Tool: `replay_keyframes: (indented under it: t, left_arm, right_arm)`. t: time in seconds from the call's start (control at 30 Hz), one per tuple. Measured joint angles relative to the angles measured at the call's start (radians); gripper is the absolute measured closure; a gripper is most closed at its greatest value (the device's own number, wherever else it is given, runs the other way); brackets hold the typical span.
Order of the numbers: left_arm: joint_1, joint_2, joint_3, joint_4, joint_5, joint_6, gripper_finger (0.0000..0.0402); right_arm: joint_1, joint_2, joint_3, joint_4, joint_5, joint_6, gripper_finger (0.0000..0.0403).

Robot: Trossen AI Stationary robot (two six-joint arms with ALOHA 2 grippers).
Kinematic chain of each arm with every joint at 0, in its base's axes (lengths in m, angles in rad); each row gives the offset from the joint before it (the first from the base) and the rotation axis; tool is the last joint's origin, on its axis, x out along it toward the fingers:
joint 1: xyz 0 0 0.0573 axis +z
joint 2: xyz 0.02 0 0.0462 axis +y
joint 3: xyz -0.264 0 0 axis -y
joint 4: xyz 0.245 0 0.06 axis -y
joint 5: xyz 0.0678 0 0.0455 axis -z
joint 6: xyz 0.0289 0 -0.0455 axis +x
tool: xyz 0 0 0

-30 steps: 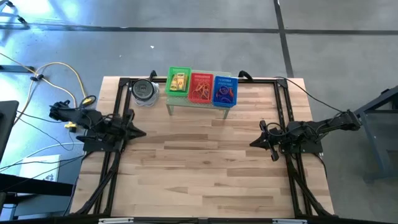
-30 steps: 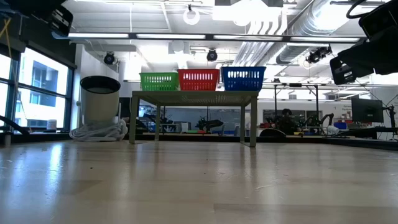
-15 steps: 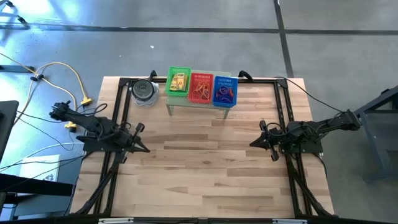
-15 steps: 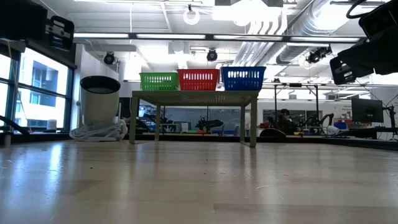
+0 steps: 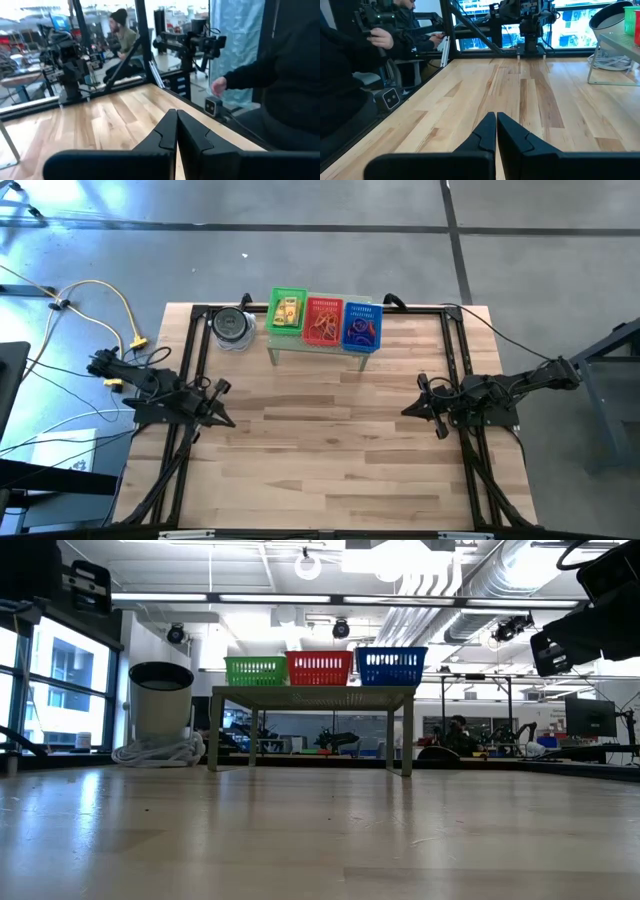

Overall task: Pick & Place Office Desk Supplies
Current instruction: Return to Home Position

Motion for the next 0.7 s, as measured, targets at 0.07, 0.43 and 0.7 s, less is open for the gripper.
replay_keyframes:
  t: [0.07, 0.43, 0.7]
  left_arm:
    - [0.000, -0.001, -0.041, 0.069, -0.011, -0.001, 0.0401]
    - [0.069, -0.001, -0.102, 0.169, -0.059, -0.030, 0.0401]
    - [0.261, 0.000, -0.105, 0.139, -0.001, -0.063, 0.0401]
  right_arm:
    - [0.000, 0.000, 0.000, 0.000, 0.000, 0.000, 0.0400]
    - [0.000, 0.000, 0.000, 0.001, 0.000, 0.000, 0.0400]
    - [0.000, 0.000, 0.000, 0.001, 0.000, 0.000, 0.0400]
